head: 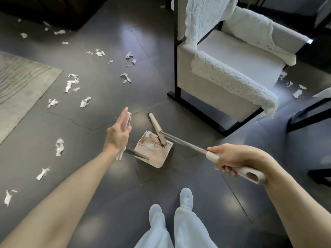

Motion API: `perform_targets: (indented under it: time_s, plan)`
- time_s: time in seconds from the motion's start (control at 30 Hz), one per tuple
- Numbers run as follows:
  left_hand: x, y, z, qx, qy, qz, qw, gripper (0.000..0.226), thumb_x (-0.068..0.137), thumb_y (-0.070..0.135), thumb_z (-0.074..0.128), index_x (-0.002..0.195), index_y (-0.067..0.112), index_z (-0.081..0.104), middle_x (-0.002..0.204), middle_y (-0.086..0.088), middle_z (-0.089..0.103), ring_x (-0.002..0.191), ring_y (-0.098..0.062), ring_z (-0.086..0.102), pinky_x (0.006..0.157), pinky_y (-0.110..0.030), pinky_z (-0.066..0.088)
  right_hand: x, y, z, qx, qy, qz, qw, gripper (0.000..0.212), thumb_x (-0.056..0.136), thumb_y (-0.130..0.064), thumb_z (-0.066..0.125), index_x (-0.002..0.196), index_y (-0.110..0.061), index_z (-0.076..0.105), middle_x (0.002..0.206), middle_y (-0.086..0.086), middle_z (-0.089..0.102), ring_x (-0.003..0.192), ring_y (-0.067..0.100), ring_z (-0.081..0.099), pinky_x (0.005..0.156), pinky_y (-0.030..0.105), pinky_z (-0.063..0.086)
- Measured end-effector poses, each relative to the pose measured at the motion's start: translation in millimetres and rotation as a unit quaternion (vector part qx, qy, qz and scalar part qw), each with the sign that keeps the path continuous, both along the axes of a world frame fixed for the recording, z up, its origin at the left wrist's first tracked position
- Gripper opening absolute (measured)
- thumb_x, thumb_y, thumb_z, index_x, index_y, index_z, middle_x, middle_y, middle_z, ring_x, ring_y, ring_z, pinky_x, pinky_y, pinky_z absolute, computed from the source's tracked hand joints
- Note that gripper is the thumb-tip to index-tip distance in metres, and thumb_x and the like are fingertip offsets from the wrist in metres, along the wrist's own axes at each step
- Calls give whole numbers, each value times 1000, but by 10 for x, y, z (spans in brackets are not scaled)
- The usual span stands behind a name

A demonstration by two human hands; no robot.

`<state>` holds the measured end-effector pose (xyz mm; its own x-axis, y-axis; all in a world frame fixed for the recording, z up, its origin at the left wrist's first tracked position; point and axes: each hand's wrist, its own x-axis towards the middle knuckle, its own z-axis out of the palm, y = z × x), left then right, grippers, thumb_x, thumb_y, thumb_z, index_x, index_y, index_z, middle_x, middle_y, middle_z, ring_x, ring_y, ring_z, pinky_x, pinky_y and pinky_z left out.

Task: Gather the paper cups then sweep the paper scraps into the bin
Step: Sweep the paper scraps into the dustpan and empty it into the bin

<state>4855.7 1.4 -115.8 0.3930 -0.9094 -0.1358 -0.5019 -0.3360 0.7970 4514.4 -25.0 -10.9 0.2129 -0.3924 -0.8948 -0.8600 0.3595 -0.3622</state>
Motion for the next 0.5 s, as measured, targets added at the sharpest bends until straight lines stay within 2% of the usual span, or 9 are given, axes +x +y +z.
perform_targets:
  time_s: [0.07,0.13,0.23,0.3,0.37,0.43,0.5]
  plan:
    - [117,0,33,-14,-2,-5,1000,68,91,9,57,144,45,35,113,45,44,107,10,47,95,-9,32,51,-53,51,3,-29,-63,998,70,84,2,52,144,-32,37,53,2,48,37,8,40,38,18,37]
    - [227,-39,86,-34,5,-1,999,68,91,5,57,145,41,36,109,51,42,107,18,44,94,-2,29,140,-153,64,6,-60,-118,991,72,88,4,53,148,-29,30,46,0,45,36,7,38,36,17,35]
    - [376,-203,214,-57,-5,20,998,68,90,3,57,146,37,37,110,49,42,103,26,39,84,10,23,399,-223,-64,-10,-101,-196,975,71,89,6,55,149,-22,29,43,0,42,33,6,36,34,15,33]
    - [468,-375,314,-72,-20,34,997,67,90,5,58,146,37,37,115,41,45,105,16,45,82,9,24,620,-195,-227,-41,-101,-181,977,57,88,4,59,140,-9,38,50,4,44,34,8,38,34,17,35]
    - [583,-623,398,-76,-45,43,995,67,91,8,59,145,39,37,122,25,56,109,-6,56,85,-4,34,833,-279,-347,-66,-99,-149,982,39,88,-2,60,123,-2,44,58,6,47,38,10,42,37,22,39]
    - [713,-936,467,-72,-62,53,994,66,91,10,59,145,40,36,124,7,63,108,-20,60,84,-18,39,999,-600,-453,-60,-123,-179,974,27,90,-2,57,115,-6,47,53,2,47,37,9,41,37,21,38]
    - [835,-1281,543,-75,-66,53,994,65,92,10,58,146,39,36,127,4,63,109,-24,61,84,-22,41,1200,-1070,-510,-37,-168,-231,958,21,91,2,53,110,-8,50,43,-4,43,34,6,38,35,18,34]
